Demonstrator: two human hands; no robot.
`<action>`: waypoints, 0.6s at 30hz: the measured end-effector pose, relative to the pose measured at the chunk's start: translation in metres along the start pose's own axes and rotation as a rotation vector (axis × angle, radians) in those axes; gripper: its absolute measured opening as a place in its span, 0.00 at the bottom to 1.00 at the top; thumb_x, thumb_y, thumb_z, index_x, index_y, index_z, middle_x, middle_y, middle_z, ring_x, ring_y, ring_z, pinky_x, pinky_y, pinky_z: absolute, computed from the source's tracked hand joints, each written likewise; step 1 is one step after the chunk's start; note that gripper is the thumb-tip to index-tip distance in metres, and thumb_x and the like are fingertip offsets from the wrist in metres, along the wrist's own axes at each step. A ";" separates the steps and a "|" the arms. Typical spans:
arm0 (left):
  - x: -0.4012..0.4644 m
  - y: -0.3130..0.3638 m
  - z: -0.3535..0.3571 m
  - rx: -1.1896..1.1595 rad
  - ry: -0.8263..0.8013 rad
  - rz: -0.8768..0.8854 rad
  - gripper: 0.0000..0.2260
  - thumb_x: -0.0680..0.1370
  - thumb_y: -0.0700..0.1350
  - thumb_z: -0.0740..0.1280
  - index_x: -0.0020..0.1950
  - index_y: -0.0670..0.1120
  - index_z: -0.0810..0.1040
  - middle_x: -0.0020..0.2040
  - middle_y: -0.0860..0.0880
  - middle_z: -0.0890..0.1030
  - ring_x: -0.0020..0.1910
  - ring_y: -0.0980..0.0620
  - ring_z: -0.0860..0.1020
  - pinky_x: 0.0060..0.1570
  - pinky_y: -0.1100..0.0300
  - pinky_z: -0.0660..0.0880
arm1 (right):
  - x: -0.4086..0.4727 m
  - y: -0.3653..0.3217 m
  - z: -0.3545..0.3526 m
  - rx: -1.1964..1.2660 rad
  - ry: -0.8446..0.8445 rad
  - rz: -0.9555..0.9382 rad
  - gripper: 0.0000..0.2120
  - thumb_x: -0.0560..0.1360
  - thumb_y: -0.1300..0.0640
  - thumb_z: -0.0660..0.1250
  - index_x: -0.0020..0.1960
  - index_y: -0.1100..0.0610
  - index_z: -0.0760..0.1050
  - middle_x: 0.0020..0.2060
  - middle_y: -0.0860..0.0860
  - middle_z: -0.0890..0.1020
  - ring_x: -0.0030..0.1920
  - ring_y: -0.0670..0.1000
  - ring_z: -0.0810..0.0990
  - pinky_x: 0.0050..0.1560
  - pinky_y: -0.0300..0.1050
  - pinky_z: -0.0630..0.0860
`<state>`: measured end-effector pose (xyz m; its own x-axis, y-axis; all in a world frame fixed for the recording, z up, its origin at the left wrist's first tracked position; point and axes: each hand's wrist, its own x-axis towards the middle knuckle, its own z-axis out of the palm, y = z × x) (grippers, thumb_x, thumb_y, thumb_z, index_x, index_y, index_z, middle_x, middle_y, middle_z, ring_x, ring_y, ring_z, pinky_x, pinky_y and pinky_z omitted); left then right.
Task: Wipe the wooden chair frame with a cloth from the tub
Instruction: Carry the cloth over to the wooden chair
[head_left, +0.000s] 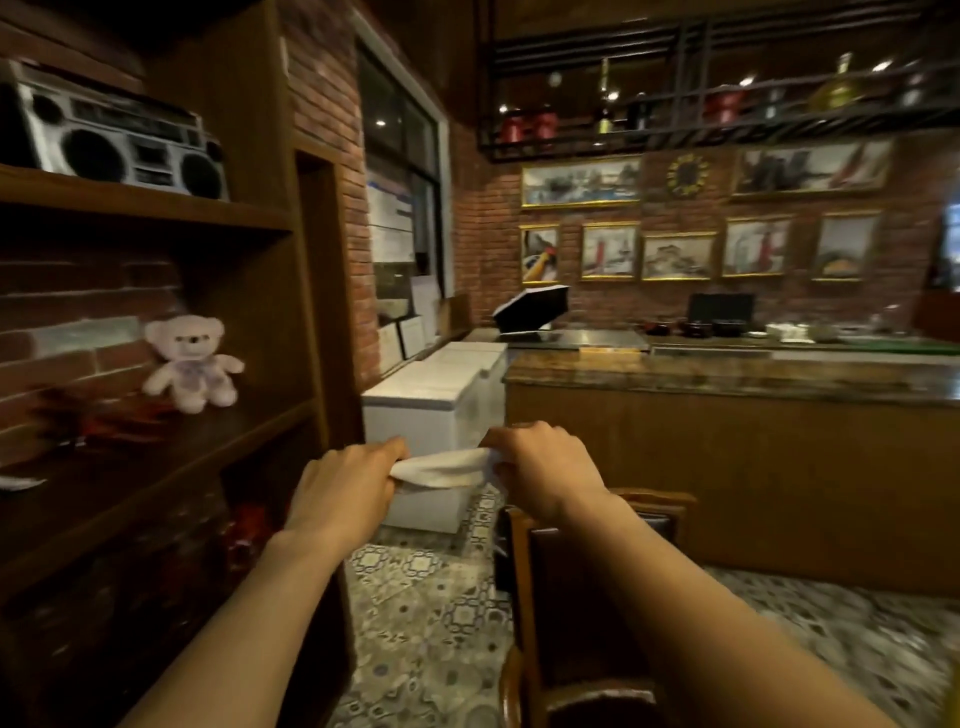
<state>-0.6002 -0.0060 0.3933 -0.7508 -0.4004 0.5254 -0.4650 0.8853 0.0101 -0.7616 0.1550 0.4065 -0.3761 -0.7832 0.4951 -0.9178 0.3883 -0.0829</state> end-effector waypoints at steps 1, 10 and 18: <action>0.012 0.018 0.010 -0.020 0.007 0.029 0.08 0.79 0.46 0.64 0.56 0.57 0.73 0.53 0.53 0.83 0.51 0.42 0.82 0.42 0.49 0.73 | -0.005 0.020 -0.005 -0.017 -0.005 0.031 0.09 0.76 0.54 0.69 0.56 0.47 0.77 0.51 0.52 0.83 0.48 0.59 0.82 0.38 0.48 0.70; 0.066 0.096 0.085 -0.130 0.028 0.184 0.08 0.78 0.46 0.67 0.52 0.58 0.72 0.46 0.54 0.83 0.43 0.44 0.81 0.35 0.54 0.66 | -0.029 0.128 0.008 -0.048 -0.043 0.177 0.11 0.78 0.54 0.67 0.60 0.48 0.75 0.53 0.53 0.82 0.51 0.60 0.81 0.44 0.53 0.77; 0.053 0.081 0.177 -0.194 -0.091 0.212 0.11 0.77 0.44 0.69 0.56 0.57 0.77 0.47 0.51 0.85 0.42 0.42 0.82 0.35 0.52 0.72 | -0.047 0.143 0.105 -0.032 -0.106 0.242 0.18 0.77 0.54 0.69 0.65 0.45 0.74 0.59 0.52 0.82 0.55 0.58 0.82 0.48 0.56 0.81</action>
<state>-0.7608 0.0027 0.2714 -0.8649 -0.2134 0.4544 -0.2016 0.9766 0.0749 -0.8885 0.1965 0.2809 -0.5972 -0.7114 0.3704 -0.7955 0.5844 -0.1602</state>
